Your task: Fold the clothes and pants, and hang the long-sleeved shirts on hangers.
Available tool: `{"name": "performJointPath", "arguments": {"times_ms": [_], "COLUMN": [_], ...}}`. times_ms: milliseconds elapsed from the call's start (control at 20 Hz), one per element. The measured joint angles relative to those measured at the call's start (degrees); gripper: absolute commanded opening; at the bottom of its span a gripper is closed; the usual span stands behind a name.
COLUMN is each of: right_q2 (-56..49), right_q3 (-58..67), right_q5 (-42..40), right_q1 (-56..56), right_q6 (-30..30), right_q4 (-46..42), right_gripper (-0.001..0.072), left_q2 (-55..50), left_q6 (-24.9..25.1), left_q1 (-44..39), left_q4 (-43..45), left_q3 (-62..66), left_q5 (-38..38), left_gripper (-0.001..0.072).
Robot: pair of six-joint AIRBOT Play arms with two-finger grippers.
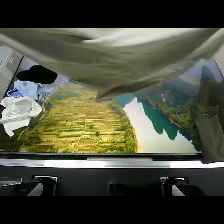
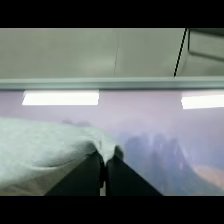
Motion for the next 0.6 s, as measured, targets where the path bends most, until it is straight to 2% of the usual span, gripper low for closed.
{"name": "performJointPath", "arguments": {"times_ms": [200,350,450,600], "right_q2": [6.1,7.7,6.9,1.2], "right_q3": [1.6,2.0,2.1,1.7], "right_q5": [-9.7,-15.4,-15.3,-9.9], "right_q1": [0.0,0.0,0.0,0.0], "right_q6": [2.1,3.0,3.2,3.4], "right_q4": [-1.9,-2.9,-3.6,-4.8], "right_gripper": [0.0050,0.0050,0.0051,0.0051], "left_q2": [8.7,11.3,12.0,12.3], "left_q6": [-2.7,-4.8,-5.9,-6.7], "left_q1": [0.3,0.4,0.4,0.3], "left_q4": [2.8,6.0,7.5,6.1], "left_q3": [0.3,-0.2,-3.2,-13.5], "left_q5": [0.5,-3.4,-8.4,-13.3], "left_gripper": [0.0026,0.0026,0.0026,0.0026]}}
